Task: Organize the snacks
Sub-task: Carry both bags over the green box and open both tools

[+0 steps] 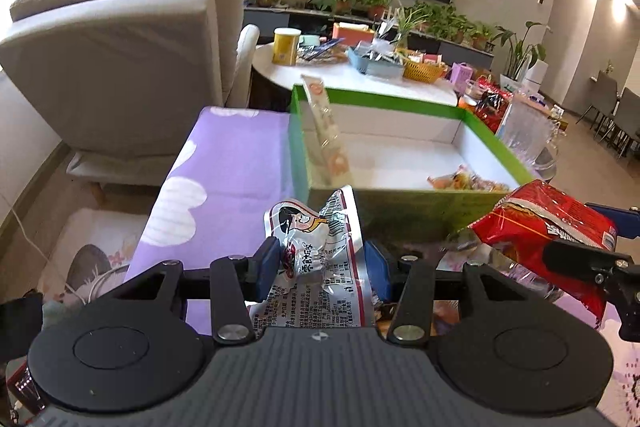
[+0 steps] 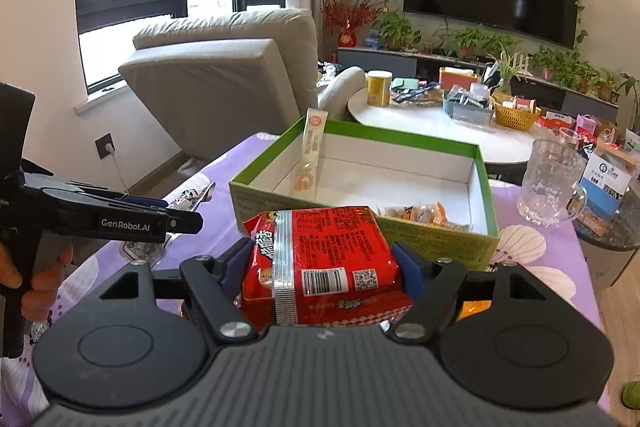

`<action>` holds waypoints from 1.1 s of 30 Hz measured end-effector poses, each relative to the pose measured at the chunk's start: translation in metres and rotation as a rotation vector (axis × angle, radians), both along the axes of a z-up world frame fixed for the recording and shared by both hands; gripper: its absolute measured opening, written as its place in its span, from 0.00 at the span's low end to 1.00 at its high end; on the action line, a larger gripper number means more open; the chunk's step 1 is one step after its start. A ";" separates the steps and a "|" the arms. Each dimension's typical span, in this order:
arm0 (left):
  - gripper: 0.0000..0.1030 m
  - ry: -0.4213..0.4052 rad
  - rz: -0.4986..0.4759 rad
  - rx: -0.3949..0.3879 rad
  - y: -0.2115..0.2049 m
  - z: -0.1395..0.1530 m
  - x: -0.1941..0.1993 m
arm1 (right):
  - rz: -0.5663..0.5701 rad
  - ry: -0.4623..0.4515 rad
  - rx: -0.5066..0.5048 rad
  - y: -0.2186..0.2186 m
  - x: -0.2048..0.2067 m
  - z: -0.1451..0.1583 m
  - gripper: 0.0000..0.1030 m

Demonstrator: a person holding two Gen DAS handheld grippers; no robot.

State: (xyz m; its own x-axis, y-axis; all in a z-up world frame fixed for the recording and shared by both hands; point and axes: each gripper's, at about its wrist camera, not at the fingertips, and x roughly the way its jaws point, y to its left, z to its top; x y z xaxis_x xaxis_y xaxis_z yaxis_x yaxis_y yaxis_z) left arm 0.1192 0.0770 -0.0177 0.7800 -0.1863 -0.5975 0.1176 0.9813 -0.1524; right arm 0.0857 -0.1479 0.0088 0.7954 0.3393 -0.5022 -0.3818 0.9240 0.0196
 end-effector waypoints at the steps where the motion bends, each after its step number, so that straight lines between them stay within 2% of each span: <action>1: 0.43 -0.005 -0.003 -0.001 -0.002 0.002 0.002 | -0.005 -0.007 0.005 -0.001 0.000 0.002 0.63; 8: 0.43 -0.033 -0.019 -0.004 -0.016 0.013 0.018 | -0.045 -0.060 0.034 -0.013 0.010 0.017 0.63; 17: 0.43 -0.087 -0.038 -0.004 -0.033 0.033 0.058 | -0.116 -0.122 0.061 -0.028 0.043 0.033 0.63; 23: 0.43 -0.110 -0.039 -0.014 -0.048 0.040 0.092 | -0.153 -0.108 0.078 -0.032 0.071 0.028 0.63; 33: 0.43 -0.048 -0.042 -0.011 -0.062 0.012 0.145 | -0.164 -0.025 0.045 -0.035 0.111 0.004 0.63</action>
State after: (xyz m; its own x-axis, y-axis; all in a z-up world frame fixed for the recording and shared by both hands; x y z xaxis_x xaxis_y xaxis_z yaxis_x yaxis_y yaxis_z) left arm 0.2638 0.0150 -0.0055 0.7991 -0.2257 -0.5573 0.1662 0.9737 -0.1560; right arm 0.1966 -0.1832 0.0127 0.8540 0.2257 -0.4688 -0.2271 0.9723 0.0543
